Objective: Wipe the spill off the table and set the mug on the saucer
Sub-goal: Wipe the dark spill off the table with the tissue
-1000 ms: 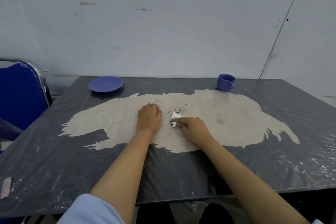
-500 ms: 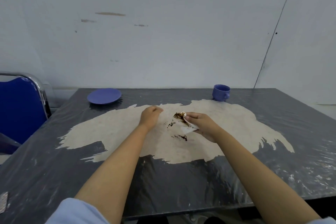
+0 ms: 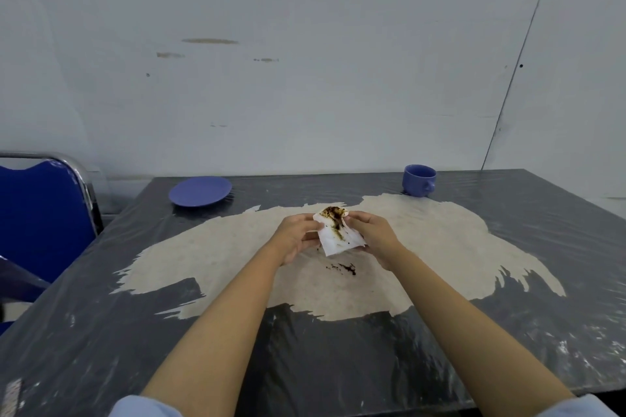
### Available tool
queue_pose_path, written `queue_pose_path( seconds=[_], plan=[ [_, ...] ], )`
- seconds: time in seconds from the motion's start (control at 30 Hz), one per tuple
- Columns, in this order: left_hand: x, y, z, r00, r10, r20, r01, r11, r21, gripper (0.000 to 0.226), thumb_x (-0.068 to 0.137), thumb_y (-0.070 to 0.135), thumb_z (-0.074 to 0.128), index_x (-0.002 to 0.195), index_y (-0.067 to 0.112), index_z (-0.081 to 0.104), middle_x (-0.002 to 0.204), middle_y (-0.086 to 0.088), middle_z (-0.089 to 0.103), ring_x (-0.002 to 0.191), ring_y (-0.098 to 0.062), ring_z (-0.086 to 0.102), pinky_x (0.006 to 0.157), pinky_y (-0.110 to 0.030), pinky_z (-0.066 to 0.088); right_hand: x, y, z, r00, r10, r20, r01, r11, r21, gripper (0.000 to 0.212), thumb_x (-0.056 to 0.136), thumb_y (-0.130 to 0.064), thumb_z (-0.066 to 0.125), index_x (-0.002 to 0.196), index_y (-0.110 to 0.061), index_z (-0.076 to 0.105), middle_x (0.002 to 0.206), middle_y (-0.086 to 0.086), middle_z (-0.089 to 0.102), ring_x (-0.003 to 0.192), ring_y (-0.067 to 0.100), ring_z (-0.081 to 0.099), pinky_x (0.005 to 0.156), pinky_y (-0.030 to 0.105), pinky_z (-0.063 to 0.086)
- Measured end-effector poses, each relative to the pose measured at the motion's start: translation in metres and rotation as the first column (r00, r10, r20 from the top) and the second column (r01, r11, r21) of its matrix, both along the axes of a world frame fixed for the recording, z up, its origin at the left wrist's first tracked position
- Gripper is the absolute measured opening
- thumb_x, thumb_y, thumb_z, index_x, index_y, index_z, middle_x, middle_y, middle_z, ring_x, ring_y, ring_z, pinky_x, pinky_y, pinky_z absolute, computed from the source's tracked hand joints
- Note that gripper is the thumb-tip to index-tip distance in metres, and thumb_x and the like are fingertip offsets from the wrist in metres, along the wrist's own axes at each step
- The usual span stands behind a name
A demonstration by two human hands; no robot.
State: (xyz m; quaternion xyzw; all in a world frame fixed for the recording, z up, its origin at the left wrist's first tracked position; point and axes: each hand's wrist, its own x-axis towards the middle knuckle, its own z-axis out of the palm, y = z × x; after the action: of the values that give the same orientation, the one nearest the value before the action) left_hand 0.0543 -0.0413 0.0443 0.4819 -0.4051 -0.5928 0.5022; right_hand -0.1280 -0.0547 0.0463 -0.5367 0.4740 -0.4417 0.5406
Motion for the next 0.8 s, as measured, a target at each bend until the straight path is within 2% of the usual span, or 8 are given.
queue_pose_path(
  seconds=[0.07, 0.17, 0.27, 0.37, 0.5, 0.6, 0.7, 0.8],
  plan=[
    [0.002, -0.002, -0.001, 1.0, 0.021, 0.006, -0.021, 1.0, 0.005, 0.029, 0.088, -0.003, 0.061, 0.117, 0.002, 0.061, 0.111, -0.017, 0.069, 0.095, -0.028, 0.069, 0.081, -0.035, 0.059, 0.001, -0.003, -0.002, 0.998, -0.051, -0.021, 0.049, 0.996, -0.074, 0.013, 0.093, -0.02, 0.064, 0.101, -0.021, 0.074, 0.104, 0.005, 0.074, 0.089, 0.018, 0.068, 0.084, 0.037, 0.058],
    [0.004, -0.006, -0.003, 0.999, 0.04, 0.01, -0.04, 0.999, -0.009, 0.019, 0.089, -0.004, 0.061, 0.103, 0.008, 0.063, 0.103, -0.014, 0.071, 0.089, -0.025, 0.07, 0.076, -0.033, 0.061, 0.001, -0.008, -0.004, 0.987, -0.116, -0.11, 0.098, 0.982, -0.161, 0.02, 0.092, -0.024, 0.066, 0.108, -0.017, 0.075, 0.107, 0.002, 0.074, 0.102, 0.021, 0.067, 0.094, 0.041, 0.055],
    [0.005, -0.009, -0.002, 0.999, 0.054, 0.0, -0.054, 0.998, -0.013, 0.017, 0.09, -0.004, 0.059, 0.099, 0.01, 0.064, 0.099, -0.012, 0.071, 0.086, -0.022, 0.071, 0.072, -0.028, 0.061, 0.001, -0.013, -0.003, 0.978, -0.14, -0.156, 0.101, 0.967, -0.234, 0.019, 0.09, -0.025, 0.068, 0.106, -0.019, 0.077, 0.102, -0.002, 0.075, 0.098, 0.017, 0.067, 0.09, 0.036, 0.055],
    [0.007, -0.012, 0.001, 0.995, 0.045, -0.086, -0.045, 0.999, 0.003, 0.019, 0.091, -0.003, 0.054, 0.107, 0.003, 0.062, 0.096, -0.013, 0.072, 0.084, -0.022, 0.071, 0.07, -0.026, 0.062, 0.001, -0.017, 0.0, 0.975, -0.123, -0.183, 0.064, 0.953, -0.298, 0.013, 0.088, -0.023, 0.071, 0.099, -0.023, 0.077, 0.093, -0.004, 0.076, 0.087, 0.01, 0.068, 0.081, 0.03, 0.055],
    [0.007, -0.018, 0.01, 0.976, 0.069, -0.208, -0.045, 0.992, 0.119, 0.029, 0.095, 0.022, 0.049, 0.114, 0.003, 0.056, 0.107, -0.021, 0.067, 0.086, -0.028, 0.068, 0.069, -0.034, 0.06, 0.003, -0.025, 0.003, 0.964, -0.068, -0.257, -0.022, 0.944, -0.33, 0.009, 0.086, -0.022, 0.072, 0.092, -0.026, 0.076, 0.09, -0.007, 0.075, 0.082, 0.004, 0.067, 0.074, 0.021, 0.05],
    [0.011, -0.025, 0.013, 0.981, 0.022, -0.195, 0.012, 0.985, 0.171, 0.048, 0.094, 0.047, 0.052, 0.118, 0.006, 0.058, 0.112, -0.02, 0.067, 0.094, -0.029, 0.068, 0.074, -0.036, 0.058, 0.007, -0.033, 0.002, 0.953, -0.038, -0.302, -0.069, 0.939, -0.338, 0.013, 0.085, -0.024, 0.073, 0.097, -0.022, 0.077, 0.095, -0.008, 0.075, 0.086, 0.004, 0.068, 0.075, 0.019, 0.051],
    [0.017, -0.028, 0.011, 0.991, -0.043, -0.126, 0.06, 0.99, 0.129, 0.042, 0.091, 0.029, 0.064, 0.123, 0.002, 0.06, 0.101, -0.013, 0.07, 0.09, -0.021, 0.068, 0.073, -0.028, 0.06, 0.011, -0.039, 0.0, 0.937, -0.038, -0.348, -0.09, 0.935, -0.344, 0.017, 0.086, -0.026, 0.073, 0.101, -0.019, 0.077, 0.099, -0.005, 0.075, 0.09, 0.008, 0.068, 0.08, 0.026, 0.054],
    [0.022, -0.03, 0.01, 0.99, -0.078, -0.121, 0.088, 0.992, 0.087, 0.034, 0.09, 0.017, 0.065, 0.119, -0.001, 0.064, 0.101, -0.011, 0.07, 0.088, -0.017, 0.07, 0.071, -0.023, 0.06, 0.016, -0.043, -0.001, 0.937, -0.02, -0.348, -0.108, 0.933, -0.343, 0.017, 0.085, -0.026, 0.073, 0.1, -0.018, 0.077, 0.095, -0.004, 0.076, 0.087, 0.01, 0.07, 0.08, 0.027, 0.055]
  ],
)
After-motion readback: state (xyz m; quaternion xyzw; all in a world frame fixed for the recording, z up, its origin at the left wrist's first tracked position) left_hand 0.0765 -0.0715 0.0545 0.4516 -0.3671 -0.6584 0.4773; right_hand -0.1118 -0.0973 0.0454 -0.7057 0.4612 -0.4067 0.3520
